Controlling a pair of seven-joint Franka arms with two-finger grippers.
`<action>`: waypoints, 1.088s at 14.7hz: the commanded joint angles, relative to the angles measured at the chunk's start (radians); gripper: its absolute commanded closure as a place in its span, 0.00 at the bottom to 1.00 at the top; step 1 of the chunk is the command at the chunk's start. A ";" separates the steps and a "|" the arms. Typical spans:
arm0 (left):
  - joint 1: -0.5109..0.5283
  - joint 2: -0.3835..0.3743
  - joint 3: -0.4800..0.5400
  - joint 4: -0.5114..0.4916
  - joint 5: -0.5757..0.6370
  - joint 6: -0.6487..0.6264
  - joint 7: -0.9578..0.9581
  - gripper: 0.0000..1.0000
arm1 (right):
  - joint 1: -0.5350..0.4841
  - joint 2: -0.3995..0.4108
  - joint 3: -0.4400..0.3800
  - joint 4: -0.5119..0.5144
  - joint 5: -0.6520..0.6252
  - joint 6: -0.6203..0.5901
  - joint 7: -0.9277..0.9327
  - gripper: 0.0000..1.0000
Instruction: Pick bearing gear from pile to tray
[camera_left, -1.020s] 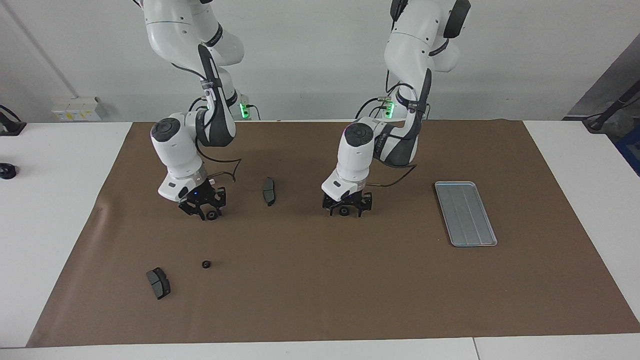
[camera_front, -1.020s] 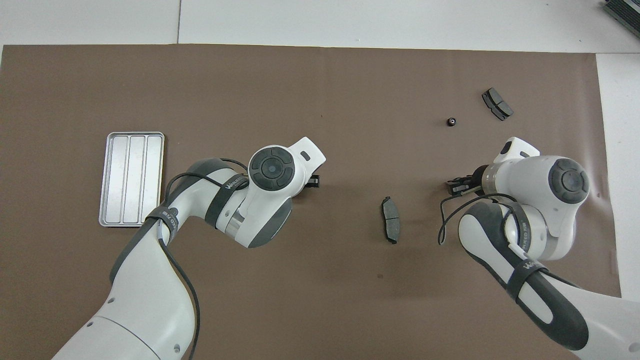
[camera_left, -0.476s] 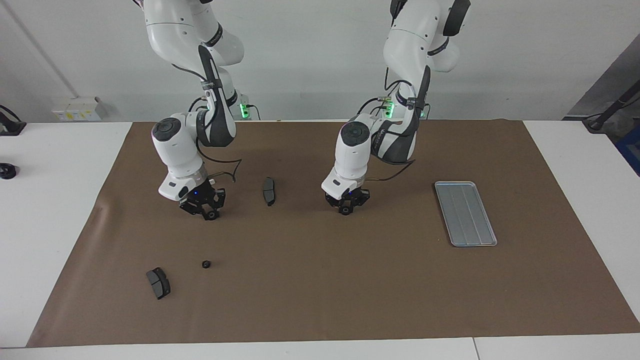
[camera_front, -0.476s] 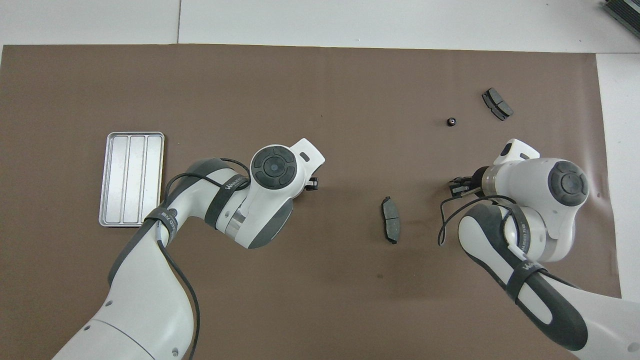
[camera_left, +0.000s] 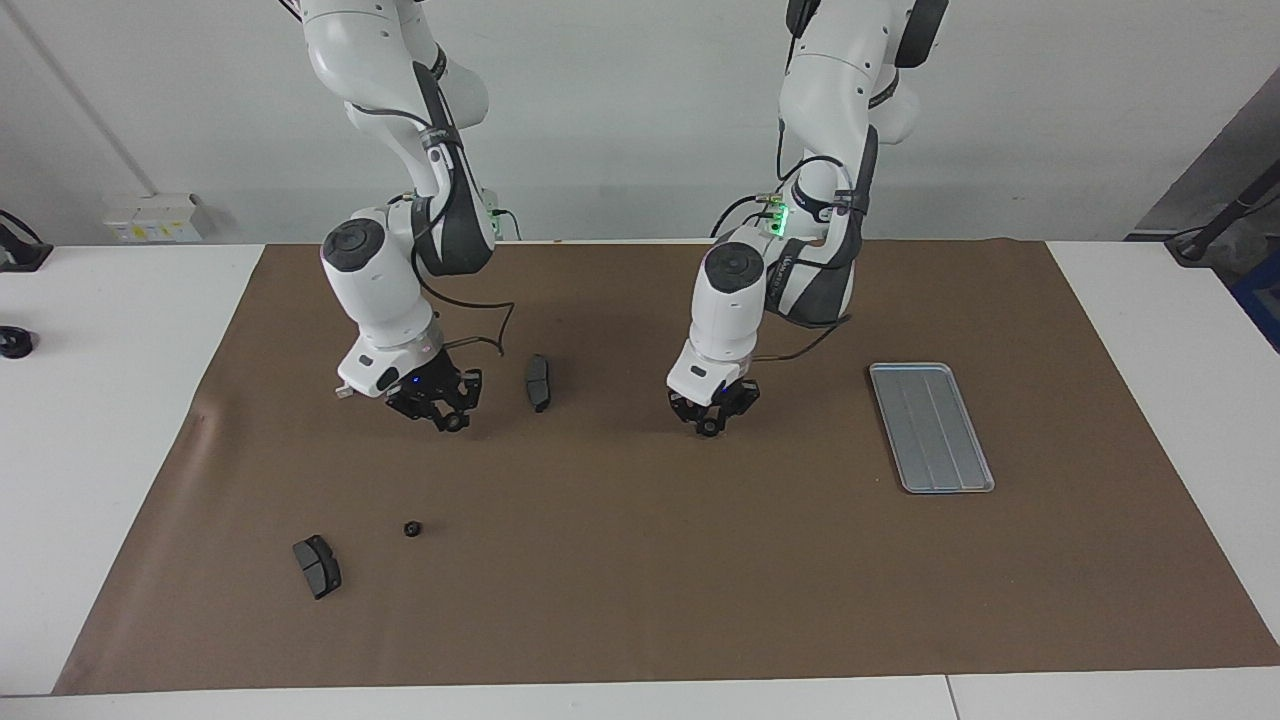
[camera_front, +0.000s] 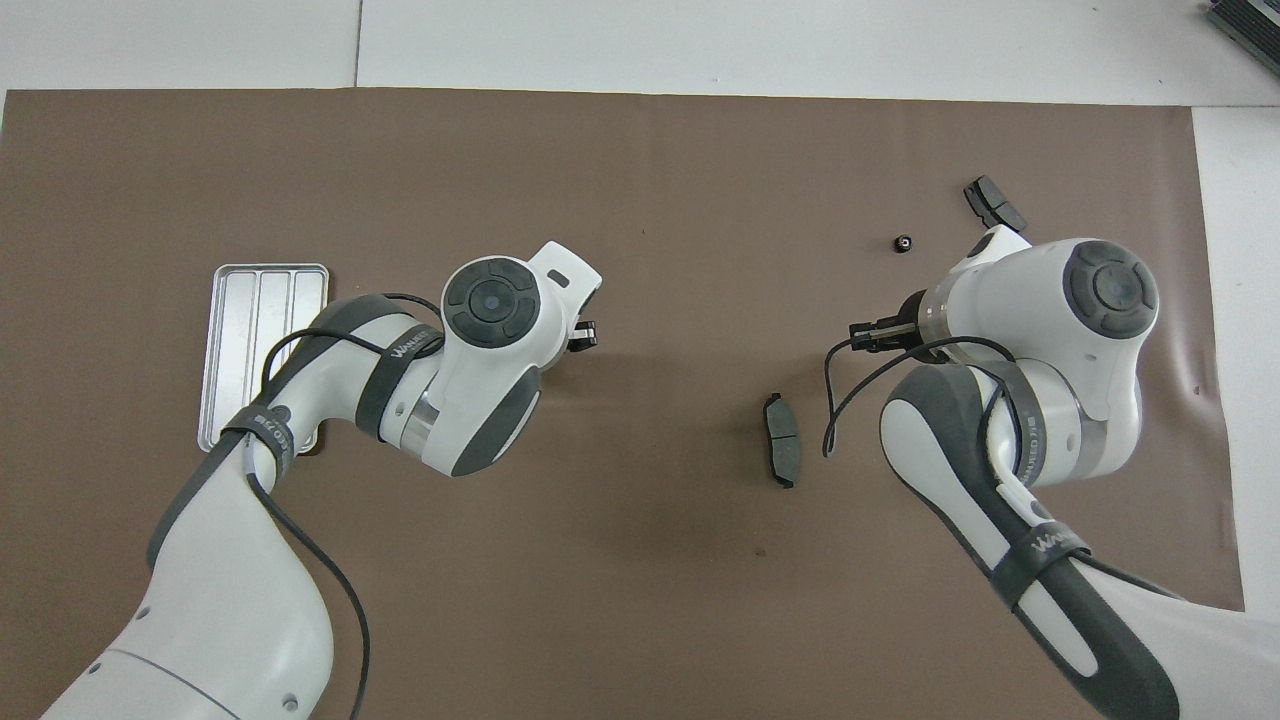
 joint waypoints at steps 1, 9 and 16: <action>0.095 -0.084 -0.005 -0.045 0.008 -0.039 0.071 1.00 | 0.096 0.046 0.004 0.120 0.009 -0.060 0.198 1.00; 0.416 -0.122 -0.011 -0.091 0.003 0.009 0.545 1.00 | 0.398 0.353 0.002 0.475 -0.090 -0.034 0.741 1.00; 0.521 -0.069 -0.011 -0.095 -0.110 0.078 0.791 1.00 | 0.495 0.430 0.004 0.460 -0.161 0.063 0.875 0.95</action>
